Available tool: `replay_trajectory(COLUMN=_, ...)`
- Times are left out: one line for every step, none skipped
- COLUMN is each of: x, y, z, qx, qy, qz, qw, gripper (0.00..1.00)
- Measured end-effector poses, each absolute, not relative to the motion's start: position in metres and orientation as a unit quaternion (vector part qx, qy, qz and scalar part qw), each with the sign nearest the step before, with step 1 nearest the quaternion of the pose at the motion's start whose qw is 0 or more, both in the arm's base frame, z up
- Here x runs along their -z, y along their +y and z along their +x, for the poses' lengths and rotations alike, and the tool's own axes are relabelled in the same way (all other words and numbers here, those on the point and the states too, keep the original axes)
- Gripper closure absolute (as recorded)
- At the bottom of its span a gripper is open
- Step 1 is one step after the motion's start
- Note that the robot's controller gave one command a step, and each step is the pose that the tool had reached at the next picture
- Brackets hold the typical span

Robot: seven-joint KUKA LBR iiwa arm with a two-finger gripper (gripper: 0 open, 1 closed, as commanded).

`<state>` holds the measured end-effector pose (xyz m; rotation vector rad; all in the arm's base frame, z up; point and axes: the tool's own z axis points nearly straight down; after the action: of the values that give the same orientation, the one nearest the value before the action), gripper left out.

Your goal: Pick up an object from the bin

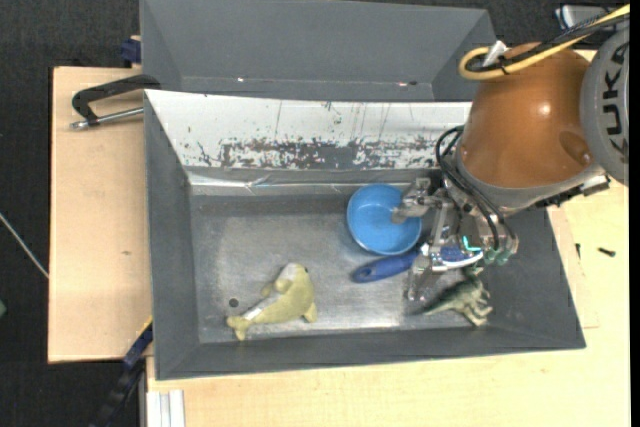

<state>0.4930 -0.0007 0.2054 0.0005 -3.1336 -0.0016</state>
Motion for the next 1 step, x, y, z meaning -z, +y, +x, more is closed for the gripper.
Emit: replay_trajectory(x=-0.0757, y=0.0059, z=0.533, qx=0.001, qy=-1.0, qz=0.007, qw=0.0, gripper=0.0)
